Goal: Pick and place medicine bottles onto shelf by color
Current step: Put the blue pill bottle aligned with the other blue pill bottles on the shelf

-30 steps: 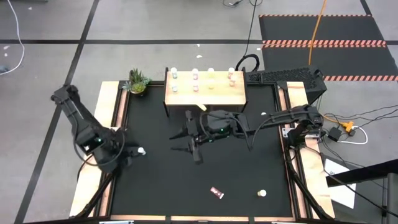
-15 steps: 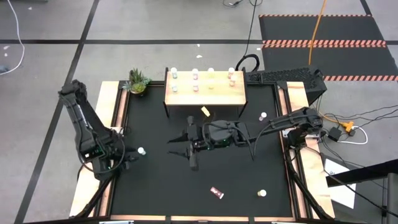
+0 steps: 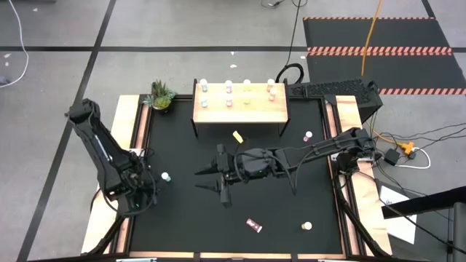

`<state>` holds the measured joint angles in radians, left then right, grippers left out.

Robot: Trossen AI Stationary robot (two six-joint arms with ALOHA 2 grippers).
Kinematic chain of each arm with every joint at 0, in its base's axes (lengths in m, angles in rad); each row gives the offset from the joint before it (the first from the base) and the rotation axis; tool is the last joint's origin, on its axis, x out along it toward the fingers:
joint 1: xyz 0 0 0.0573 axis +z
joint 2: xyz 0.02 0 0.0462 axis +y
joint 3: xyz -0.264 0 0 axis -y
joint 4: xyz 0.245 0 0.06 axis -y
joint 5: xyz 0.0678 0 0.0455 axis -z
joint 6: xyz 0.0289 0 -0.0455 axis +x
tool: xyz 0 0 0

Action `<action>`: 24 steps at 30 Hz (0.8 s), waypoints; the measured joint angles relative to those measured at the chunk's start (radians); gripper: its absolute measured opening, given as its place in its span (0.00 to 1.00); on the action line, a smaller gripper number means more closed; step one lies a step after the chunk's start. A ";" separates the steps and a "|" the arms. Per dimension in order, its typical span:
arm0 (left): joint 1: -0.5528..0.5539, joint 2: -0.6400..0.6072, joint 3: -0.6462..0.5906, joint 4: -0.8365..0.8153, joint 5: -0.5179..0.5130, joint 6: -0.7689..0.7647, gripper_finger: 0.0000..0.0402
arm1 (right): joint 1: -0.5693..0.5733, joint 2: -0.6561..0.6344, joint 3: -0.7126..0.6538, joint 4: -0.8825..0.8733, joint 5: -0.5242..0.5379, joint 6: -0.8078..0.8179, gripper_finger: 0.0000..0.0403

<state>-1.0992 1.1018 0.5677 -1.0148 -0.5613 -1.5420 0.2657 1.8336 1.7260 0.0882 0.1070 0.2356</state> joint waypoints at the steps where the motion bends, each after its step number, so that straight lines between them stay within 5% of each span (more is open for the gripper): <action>1: 0.000 0.017 0.000 -0.002 0.015 -0.012 0.53 | 0.000 0.000 0.000 -0.003 -0.002 -0.010 0.41; 7: 0.000 0.110 -0.001 -0.011 0.055 -0.177 0.63 | -0.010 0.000 0.000 -0.006 -0.011 -0.045 0.41; 16: 0.000 0.231 -0.057 0.069 -0.063 -0.406 0.88 | -0.056 -0.021 0.000 -0.033 -0.140 -0.056 0.41; 24: 0.000 0.277 -0.133 0.168 -0.083 -0.399 0.83 | -0.067 -0.100 0.000 -0.164 -0.138 -0.127 0.41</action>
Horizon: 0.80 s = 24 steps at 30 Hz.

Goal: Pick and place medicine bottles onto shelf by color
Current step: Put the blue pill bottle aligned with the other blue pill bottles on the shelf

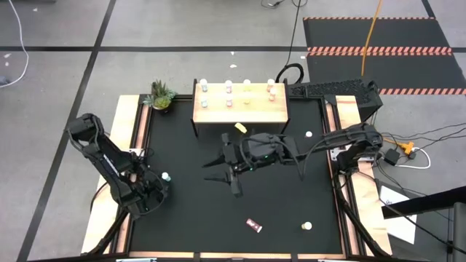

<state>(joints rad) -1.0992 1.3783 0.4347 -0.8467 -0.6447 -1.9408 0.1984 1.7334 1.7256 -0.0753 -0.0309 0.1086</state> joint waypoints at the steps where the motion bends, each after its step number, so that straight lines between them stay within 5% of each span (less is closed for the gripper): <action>1: 0.000 0.001 -0.006 0.000 -0.012 0.004 0.79 | -0.002 -0.012 0.000 -0.020 0.001 -0.006 0.41; 13: 0.000 0.001 -0.020 0.050 -0.045 0.035 0.23 | -0.051 -0.053 0.000 -0.071 0.001 -0.016 0.41; 19: 0.008 0.001 0.040 0.053 -0.064 0.089 0.21 | -0.089 -0.043 -0.106 -0.023 -0.017 0.047 0.41; 24: 0.071 0.001 0.155 0.048 -0.065 0.284 0.28 | -0.116 -0.045 -0.251 0.198 0.001 0.183 0.42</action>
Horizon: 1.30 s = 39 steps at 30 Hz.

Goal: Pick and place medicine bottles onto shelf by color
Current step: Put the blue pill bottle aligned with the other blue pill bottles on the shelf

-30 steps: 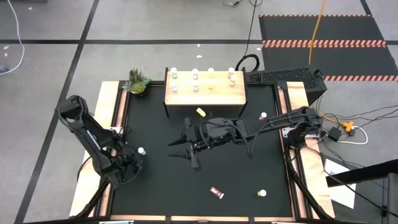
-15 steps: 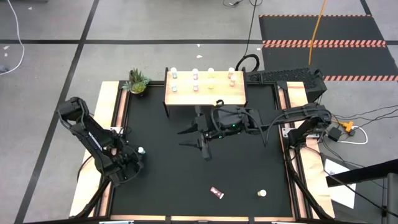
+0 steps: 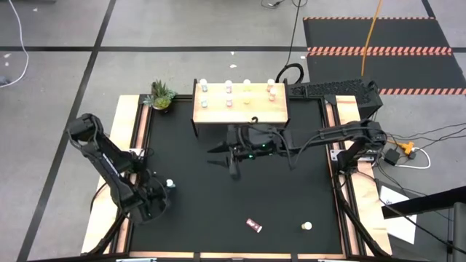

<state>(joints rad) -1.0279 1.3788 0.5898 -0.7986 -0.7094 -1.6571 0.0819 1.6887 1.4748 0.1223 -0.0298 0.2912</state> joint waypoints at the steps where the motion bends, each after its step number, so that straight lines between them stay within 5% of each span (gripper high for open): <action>1: 0.022 0.000 0.025 -0.003 0.000 0.043 0.28 | -0.006 0.000 -0.020 0.015 0.001 0.006 0.42; 18: 0.457 -0.002 0.447 0.182 0.066 1.102 0.27 | 0.044 0.048 -0.075 0.032 -0.101 -0.211 0.63; 28: 0.630 -0.001 0.469 0.380 0.287 1.343 0.27 | 0.051 0.050 -0.075 -0.013 -0.048 -0.277 0.63; 39: 0.650 -0.001 0.469 0.408 0.320 1.401 0.27 | 0.049 0.050 -0.075 -0.051 -0.053 -0.251 0.55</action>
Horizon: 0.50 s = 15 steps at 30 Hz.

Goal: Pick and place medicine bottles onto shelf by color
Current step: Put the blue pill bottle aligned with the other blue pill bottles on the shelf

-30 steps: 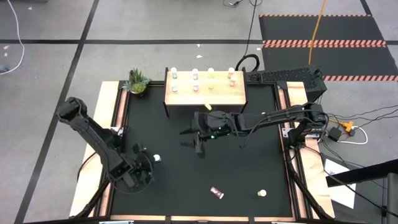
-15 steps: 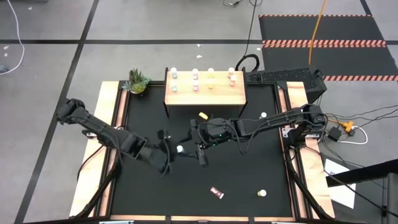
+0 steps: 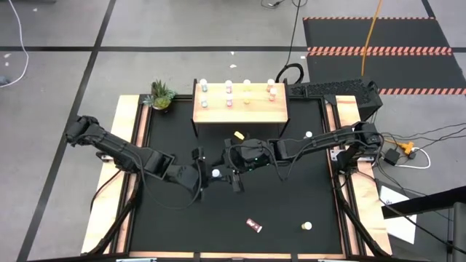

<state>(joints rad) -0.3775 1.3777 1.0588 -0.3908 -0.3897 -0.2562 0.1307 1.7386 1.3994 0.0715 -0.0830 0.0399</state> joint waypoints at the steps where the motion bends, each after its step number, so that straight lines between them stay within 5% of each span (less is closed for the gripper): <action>1: 0.000 0.000 0.000 0.000 0.000 -0.001 0.27 | 0.000 0.000 0.000 0.004 0.000 0.000 0.53; 15: 0.007 0.000 0.000 0.001 0.000 -0.039 0.27 | -0.010 -0.004 0.000 -0.005 -0.052 0.005 0.30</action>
<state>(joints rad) -0.3706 1.3777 1.0592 -0.3896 -0.3898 -0.2948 0.1203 1.7350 1.3994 0.0669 -0.1349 0.0448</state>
